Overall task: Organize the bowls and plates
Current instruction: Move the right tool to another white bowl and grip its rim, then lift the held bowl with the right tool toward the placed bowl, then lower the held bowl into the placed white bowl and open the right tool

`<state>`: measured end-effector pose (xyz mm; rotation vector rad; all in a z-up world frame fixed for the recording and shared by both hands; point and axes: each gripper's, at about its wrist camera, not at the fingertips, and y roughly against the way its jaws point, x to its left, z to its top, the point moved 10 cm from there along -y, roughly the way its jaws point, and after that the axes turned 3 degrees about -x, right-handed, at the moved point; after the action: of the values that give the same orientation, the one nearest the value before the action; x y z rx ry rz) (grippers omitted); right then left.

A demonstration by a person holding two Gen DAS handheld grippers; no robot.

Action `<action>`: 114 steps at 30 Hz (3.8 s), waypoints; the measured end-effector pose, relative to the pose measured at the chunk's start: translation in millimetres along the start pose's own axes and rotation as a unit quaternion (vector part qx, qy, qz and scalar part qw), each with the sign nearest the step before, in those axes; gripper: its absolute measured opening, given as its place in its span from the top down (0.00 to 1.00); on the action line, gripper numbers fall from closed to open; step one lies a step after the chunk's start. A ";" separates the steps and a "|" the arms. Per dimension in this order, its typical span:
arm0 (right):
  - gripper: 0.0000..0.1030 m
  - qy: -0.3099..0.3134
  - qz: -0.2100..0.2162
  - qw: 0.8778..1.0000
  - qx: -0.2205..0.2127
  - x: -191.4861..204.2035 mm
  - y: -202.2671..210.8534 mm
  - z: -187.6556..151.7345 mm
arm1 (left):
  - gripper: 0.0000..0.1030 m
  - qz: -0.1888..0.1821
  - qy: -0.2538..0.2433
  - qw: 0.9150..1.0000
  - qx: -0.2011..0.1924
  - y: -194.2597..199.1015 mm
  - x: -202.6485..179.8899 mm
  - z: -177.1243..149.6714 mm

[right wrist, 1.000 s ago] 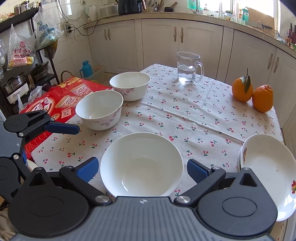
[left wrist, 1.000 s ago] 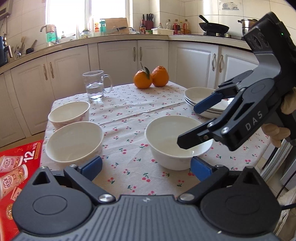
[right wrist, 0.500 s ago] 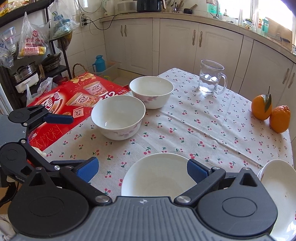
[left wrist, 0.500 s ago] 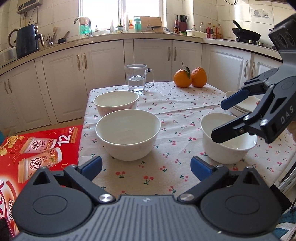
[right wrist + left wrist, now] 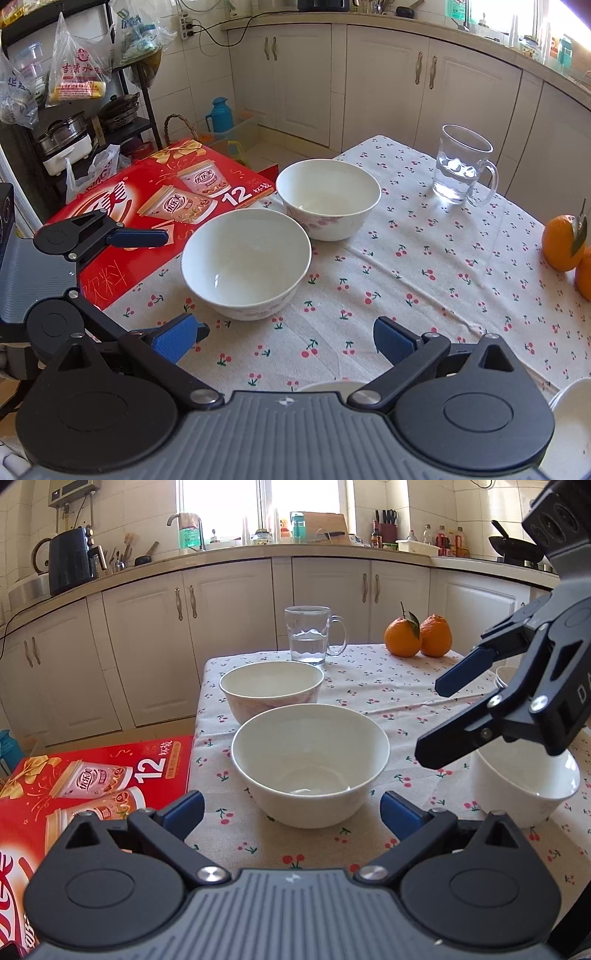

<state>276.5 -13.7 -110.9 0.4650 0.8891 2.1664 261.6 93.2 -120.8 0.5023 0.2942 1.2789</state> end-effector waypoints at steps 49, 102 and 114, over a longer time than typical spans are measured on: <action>0.32 -0.005 0.095 0.994 0.054 8.4 -74.9 36.2 | 0.11 -0.036 -0.021 0.999 0.006 -21.7 -8.9 8.2; 0.32 -0.026 0.070 0.997 -0.012 -12.2 91.2 -27.4 | 0.11 -0.131 -0.075 0.988 0.004 52.1 -135.6 42.1; 0.32 -0.064 0.035 0.997 -0.006 -43.8 99.3 -52.9 | 0.11 -0.161 -0.092 0.982 0.013 31.0 -163.3 36.9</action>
<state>226.7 -118.9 -78.6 0.6305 0.8008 2.1776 209.1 -64.5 -84.0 0.5666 0.2262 0.9078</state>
